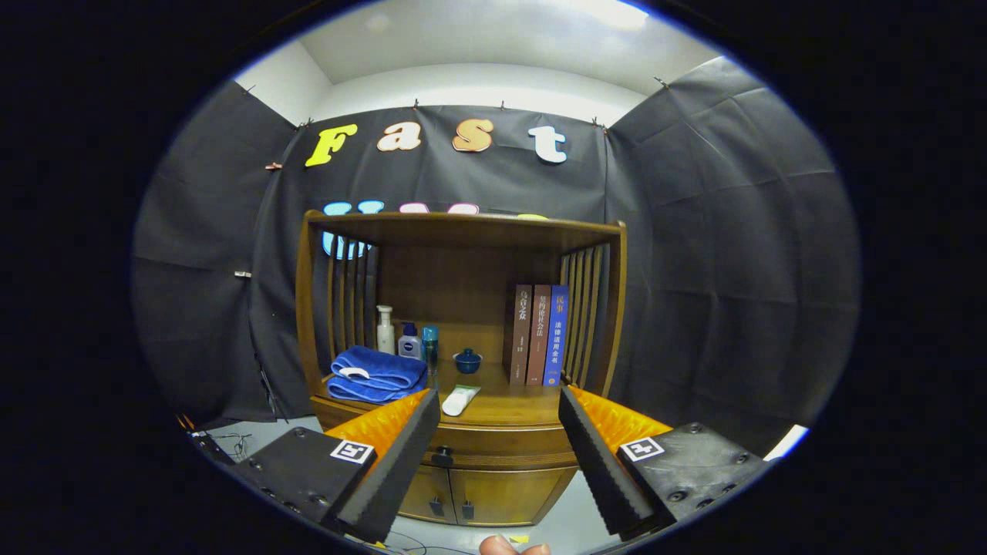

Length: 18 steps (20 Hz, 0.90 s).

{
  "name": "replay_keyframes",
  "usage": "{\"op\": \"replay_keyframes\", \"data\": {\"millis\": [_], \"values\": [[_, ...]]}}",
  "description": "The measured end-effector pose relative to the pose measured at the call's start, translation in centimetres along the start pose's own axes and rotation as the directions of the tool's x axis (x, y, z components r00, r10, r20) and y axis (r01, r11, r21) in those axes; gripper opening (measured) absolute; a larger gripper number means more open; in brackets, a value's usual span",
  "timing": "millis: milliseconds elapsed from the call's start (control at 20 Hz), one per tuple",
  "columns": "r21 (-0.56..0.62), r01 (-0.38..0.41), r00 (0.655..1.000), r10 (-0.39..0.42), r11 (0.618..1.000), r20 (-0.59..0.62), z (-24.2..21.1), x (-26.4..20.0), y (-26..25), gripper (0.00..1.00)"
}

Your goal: Pull open the drawer, take out the items inside it, and place them on the countertop above the cabinet.

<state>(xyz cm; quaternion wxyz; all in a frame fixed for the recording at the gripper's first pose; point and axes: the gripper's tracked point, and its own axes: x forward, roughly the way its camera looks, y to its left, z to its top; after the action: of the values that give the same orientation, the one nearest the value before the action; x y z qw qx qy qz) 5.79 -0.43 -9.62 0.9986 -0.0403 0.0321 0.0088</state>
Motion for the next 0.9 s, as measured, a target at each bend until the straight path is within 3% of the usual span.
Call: {"op": "replay_keyframes", "data": {"millis": [200, 900], "values": [[0.066, -0.041, 0.999, 0.041, 0.997, 0.004, 2.2, -3.1, 0.6, 1.00], [0.062, -0.015, 0.999, 0.013, 0.998, 0.034, 3.4, -5.0, -0.8, 1.00]]}}
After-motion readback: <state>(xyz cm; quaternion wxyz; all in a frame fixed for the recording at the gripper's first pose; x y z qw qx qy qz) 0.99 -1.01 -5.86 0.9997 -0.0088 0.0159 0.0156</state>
